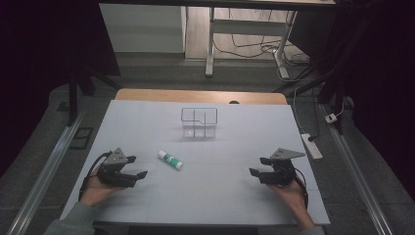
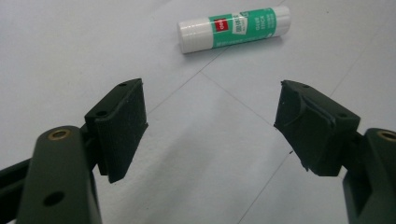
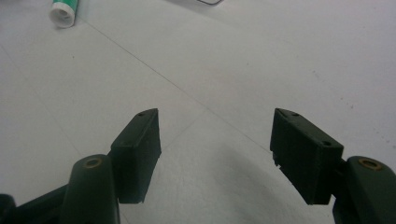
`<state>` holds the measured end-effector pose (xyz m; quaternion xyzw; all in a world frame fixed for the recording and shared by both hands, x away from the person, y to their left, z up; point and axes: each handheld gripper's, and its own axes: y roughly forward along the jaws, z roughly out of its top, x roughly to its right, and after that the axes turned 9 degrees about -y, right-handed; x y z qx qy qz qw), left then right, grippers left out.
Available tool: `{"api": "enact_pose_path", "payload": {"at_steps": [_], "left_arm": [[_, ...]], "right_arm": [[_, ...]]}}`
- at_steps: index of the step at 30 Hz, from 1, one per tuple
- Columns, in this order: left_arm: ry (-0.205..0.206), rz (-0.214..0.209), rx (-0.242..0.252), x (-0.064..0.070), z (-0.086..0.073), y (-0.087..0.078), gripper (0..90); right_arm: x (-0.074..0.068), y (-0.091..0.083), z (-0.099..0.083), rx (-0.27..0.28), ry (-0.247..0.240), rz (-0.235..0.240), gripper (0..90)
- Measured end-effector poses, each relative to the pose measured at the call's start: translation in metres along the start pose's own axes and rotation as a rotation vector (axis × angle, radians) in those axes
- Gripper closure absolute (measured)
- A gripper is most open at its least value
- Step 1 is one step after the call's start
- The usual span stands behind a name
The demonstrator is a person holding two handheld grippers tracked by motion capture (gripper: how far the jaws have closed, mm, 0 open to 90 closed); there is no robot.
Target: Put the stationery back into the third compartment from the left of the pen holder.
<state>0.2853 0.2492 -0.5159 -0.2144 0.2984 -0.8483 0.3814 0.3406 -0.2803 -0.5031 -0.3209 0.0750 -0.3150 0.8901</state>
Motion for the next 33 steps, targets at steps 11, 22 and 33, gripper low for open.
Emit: {"api": "enact_pose_path", "payload": {"at_steps": [11,22,33], "left_arm": [[0.085,-0.022,-0.037,0.001,0.02,-0.006,24.6],[0.211,-0.067,-0.086,0.0,0.058,-0.002,25.4],[0.36,-0.105,-0.231,0.0,0.095,0.028,27.6]], "right_arm": [[0.003,-0.002,0.0,0.005,-0.008,-0.003,32.3],[0.003,0.0,0.0,-0.003,-0.008,0.008,31.7],[-0.001,0.0,-0.002,-0.015,-0.019,0.019,31.5]]}}
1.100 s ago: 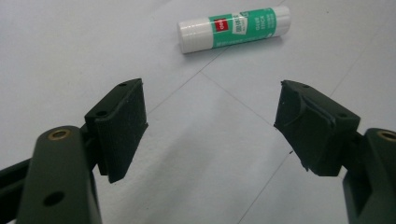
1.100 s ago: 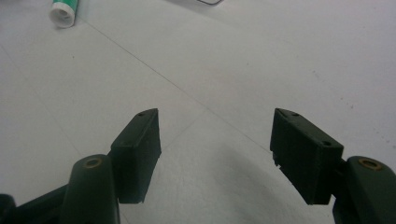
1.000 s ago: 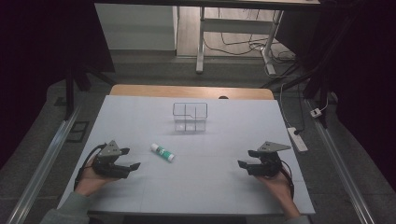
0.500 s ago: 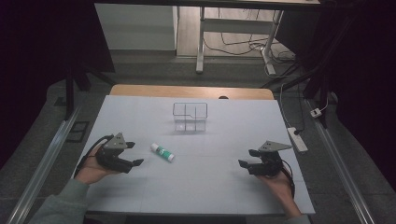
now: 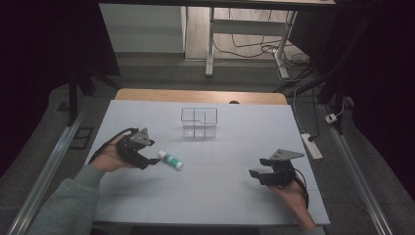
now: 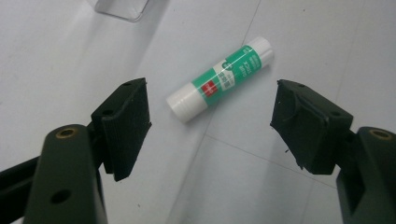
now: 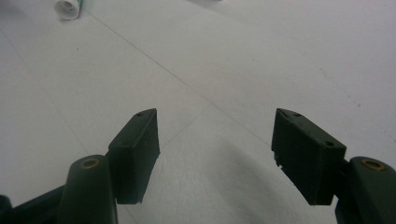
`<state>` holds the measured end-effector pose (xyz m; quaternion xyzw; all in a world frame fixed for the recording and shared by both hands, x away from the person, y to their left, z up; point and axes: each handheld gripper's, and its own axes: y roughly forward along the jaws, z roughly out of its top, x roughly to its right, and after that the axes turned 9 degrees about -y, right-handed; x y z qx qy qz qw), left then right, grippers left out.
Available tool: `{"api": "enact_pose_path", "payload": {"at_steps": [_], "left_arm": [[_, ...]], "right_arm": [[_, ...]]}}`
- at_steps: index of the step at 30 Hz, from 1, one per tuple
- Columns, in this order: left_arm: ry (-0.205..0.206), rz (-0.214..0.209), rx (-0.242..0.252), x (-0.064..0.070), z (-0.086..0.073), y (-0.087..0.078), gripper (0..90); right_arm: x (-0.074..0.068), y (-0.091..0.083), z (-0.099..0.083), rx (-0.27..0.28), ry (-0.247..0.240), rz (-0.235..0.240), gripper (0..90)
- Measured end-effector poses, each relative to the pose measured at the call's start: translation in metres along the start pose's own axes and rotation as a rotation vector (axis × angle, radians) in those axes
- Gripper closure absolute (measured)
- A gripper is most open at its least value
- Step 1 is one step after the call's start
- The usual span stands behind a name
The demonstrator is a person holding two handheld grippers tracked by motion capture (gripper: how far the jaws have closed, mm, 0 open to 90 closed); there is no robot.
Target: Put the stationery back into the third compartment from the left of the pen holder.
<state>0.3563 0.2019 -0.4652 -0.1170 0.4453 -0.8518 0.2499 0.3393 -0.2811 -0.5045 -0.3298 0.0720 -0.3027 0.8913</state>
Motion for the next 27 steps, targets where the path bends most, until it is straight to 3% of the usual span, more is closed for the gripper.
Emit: {"api": "enact_pose_path", "payload": {"at_steps": [7,15,27], "left_arm": [[0.089,-0.045,-0.09,-0.014,0.015,0.02,29.2],[0.187,-0.056,-0.191,-0.024,0.022,0.041,29.9],[0.279,-0.114,-0.247,-0.03,0.035,0.055,35.1]], "right_arm": [[0.0,-0.002,-0.003,-0.003,0.006,0.0,31.5],[0.0,0.003,-0.003,-0.022,0.0,0.002,31.2],[0.0,0.005,-0.003,-0.034,-0.003,0.007,30.9]]}}
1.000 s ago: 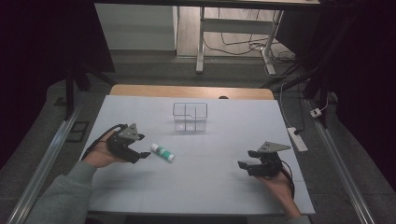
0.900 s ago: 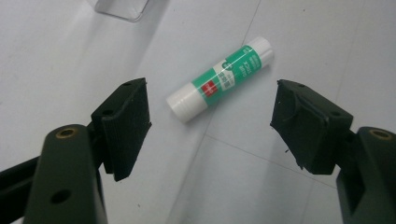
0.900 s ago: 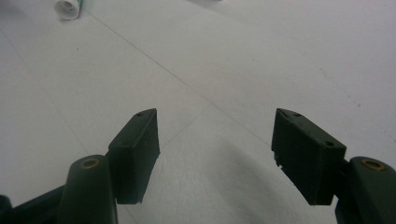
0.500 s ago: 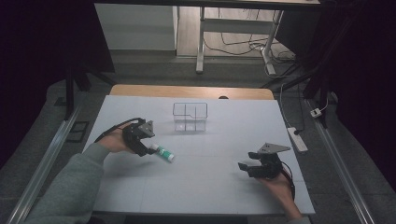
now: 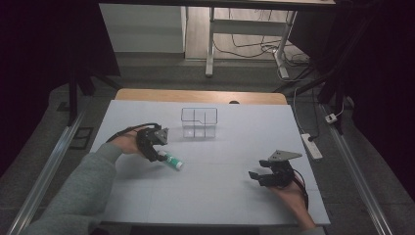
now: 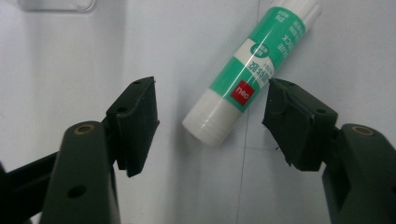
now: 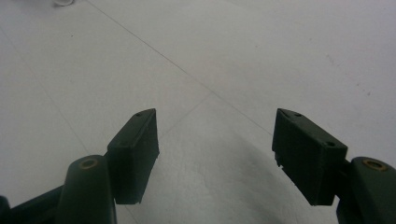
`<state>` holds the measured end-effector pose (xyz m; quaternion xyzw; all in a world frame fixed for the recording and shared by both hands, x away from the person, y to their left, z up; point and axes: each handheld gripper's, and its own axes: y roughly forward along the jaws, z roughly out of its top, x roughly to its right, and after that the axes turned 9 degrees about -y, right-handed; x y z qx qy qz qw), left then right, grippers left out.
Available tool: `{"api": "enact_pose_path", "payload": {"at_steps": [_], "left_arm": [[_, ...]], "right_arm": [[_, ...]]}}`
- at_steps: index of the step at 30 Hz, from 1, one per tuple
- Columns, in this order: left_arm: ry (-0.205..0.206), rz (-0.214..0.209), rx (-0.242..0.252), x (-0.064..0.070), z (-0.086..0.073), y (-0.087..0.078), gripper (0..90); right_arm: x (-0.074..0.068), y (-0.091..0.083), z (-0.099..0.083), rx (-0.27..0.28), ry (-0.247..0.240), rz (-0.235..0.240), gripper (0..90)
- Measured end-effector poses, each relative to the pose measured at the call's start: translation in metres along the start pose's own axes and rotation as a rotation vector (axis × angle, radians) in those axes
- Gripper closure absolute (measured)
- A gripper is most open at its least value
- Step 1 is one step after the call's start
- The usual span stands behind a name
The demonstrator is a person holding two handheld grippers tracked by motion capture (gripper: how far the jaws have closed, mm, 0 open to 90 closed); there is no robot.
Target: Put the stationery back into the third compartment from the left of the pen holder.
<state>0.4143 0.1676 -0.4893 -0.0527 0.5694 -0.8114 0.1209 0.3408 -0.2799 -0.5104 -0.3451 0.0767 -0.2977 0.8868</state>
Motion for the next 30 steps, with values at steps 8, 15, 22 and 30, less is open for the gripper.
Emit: {"api": "enact_pose_path", "payload": {"at_steps": [8,15,22,30], "left_arm": [[0.1,-0.016,-0.096,0.003,0.011,0.011,41.6],[0.201,0.009,-0.161,0.005,0.012,0.018,56.3],[0.273,0.021,-0.175,0.01,0.013,0.018,64.6],[0.162,0.025,-0.091,0.009,0.011,0.004,64.7]], "right_arm": [[0.0,0.003,0.0,-0.009,-0.013,0.01,30.6],[0.0,0.003,0.0,-0.005,-0.016,0.02,30.2],[-0.001,0.004,0.0,-0.017,-0.021,0.026,29.7],[-0.001,0.003,0.001,-0.008,-0.02,0.022,29.6]]}}
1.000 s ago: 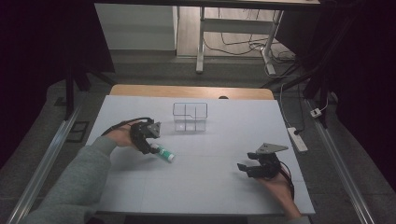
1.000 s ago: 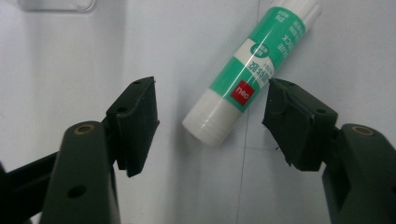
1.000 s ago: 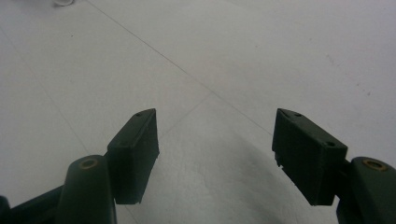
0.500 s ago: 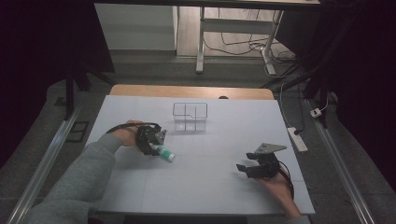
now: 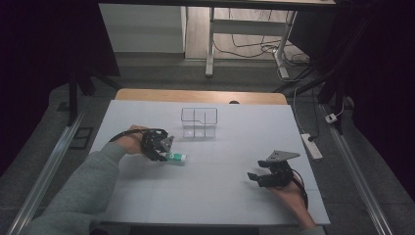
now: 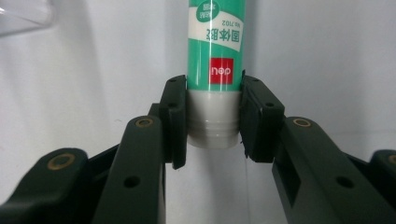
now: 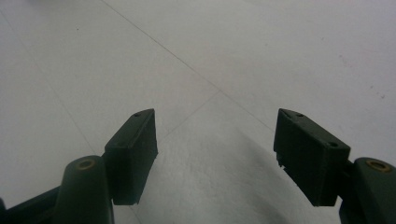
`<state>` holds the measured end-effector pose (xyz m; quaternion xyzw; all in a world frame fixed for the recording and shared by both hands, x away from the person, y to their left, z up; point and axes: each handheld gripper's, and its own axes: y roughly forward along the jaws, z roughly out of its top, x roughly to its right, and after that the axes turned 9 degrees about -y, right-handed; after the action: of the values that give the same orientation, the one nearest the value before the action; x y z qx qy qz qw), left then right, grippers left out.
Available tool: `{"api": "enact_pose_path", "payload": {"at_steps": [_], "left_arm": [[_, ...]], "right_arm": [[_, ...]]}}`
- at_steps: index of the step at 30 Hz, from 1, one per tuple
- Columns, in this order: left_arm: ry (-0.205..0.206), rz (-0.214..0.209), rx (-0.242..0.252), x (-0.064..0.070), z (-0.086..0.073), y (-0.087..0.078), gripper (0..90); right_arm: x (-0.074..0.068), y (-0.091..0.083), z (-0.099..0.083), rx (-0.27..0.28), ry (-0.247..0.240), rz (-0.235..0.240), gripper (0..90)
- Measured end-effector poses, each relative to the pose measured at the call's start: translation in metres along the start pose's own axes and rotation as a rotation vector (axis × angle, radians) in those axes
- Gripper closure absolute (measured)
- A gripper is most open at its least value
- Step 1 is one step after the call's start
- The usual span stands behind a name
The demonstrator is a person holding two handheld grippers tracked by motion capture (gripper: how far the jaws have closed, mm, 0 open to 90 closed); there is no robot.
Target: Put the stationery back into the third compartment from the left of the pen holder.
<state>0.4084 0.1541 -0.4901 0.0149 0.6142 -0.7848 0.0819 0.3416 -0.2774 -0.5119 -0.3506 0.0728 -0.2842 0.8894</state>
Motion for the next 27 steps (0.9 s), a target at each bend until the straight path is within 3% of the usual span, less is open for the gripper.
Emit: {"api": "enact_pose_path", "payload": {"at_steps": [6,13,14,17,23,27], "left_arm": [[-0.158,-0.01,0.084,0.006,0.0,-0.012,64.7],[-0.254,0.004,0.136,0.026,0.007,-0.018,64.7],[-0.283,0.009,0.149,0.03,0.009,-0.018,64.6],[-0.315,0.032,0.153,0.037,0.01,-0.019,64.6],[-0.39,0.029,0.187,0.046,0.01,-0.019,64.6],[-0.404,0.029,0.194,0.051,0.019,-0.018,64.6]], "right_arm": [[-0.001,-0.002,0.001,0.015,-0.008,-0.012,29.8],[-0.003,-0.002,0.003,0.031,-0.015,-0.013,29.9],[-0.003,-0.002,0.003,0.034,-0.016,-0.008,29.9],[-0.005,-0.001,0.003,0.026,-0.025,-0.009,29.2],[-0.006,0.0,0.004,0.04,-0.031,-0.008,28.7],[-0.008,-0.001,0.007,0.087,-0.028,0.004,28.9]]}}
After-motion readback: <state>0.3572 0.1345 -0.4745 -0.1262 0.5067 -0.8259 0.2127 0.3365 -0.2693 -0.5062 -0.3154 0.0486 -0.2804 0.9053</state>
